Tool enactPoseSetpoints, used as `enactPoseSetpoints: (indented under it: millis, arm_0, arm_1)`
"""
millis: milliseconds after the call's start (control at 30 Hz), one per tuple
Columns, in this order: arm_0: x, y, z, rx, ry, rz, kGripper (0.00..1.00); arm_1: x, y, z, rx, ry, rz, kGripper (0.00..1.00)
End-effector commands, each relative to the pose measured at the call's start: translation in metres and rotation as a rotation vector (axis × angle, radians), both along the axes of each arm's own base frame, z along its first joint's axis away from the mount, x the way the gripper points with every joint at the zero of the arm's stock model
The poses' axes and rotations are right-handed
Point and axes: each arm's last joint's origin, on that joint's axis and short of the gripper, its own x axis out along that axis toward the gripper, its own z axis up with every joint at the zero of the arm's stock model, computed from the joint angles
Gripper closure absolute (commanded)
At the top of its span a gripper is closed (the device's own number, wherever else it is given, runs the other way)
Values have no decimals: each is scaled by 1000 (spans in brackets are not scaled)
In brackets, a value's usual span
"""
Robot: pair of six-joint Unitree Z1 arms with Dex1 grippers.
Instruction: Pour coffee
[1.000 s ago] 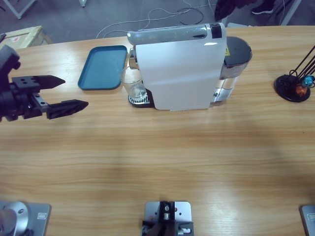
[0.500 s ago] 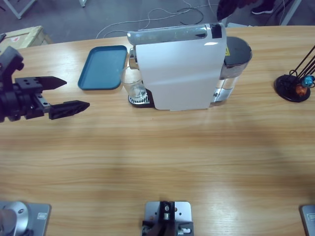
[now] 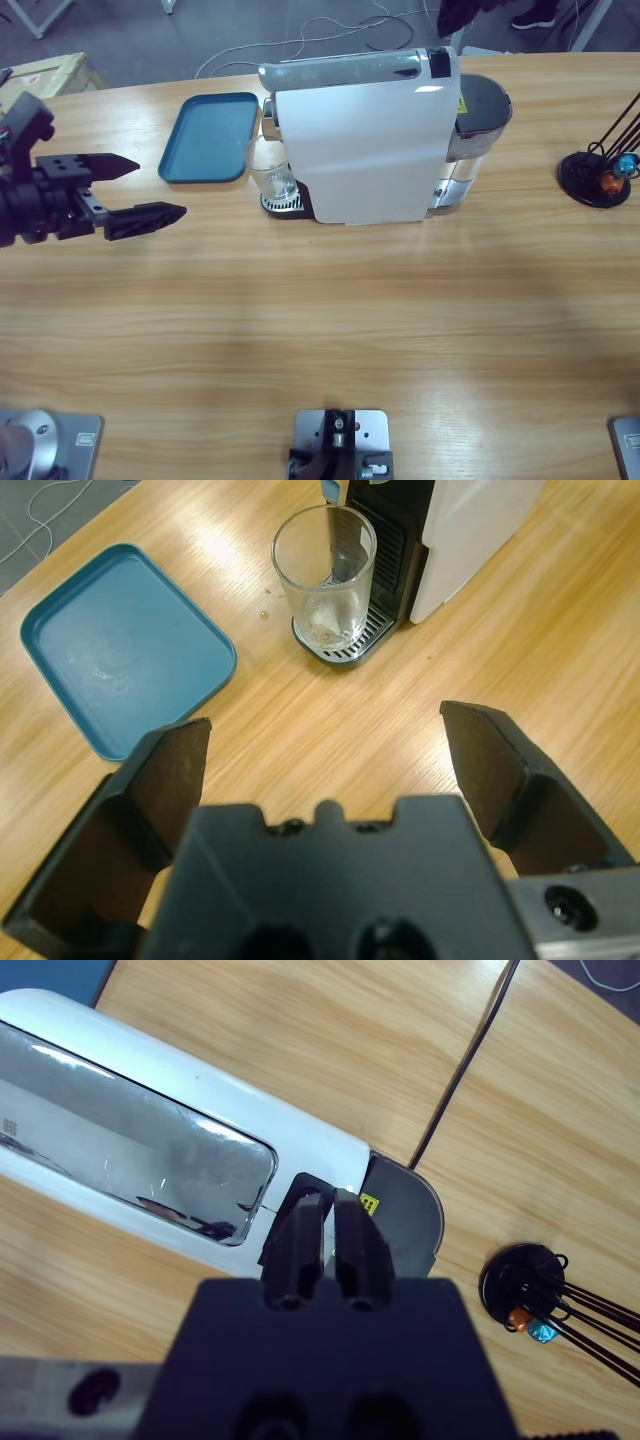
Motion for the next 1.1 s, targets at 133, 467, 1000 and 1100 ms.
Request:
enactPoseSetpoints:
  millis: [133,467,1000,1100]
  arm_0:
    - [3,-7,-11,27,35,-12,9]
    - [3,-7,-11,29,36,-11,9]
    - [4,-7,-12,29,36,-11,9]
    - [4,-7,-12,29,36,-11,9]
  arm_1:
    - [11,15,-33,-31,79,30,1000]
    - [10,15,-32,-28,83,34,1000]
    - [10,16,-49,-50,118,39,1000]
    - [9,16,-55,-58,136,41,1000]
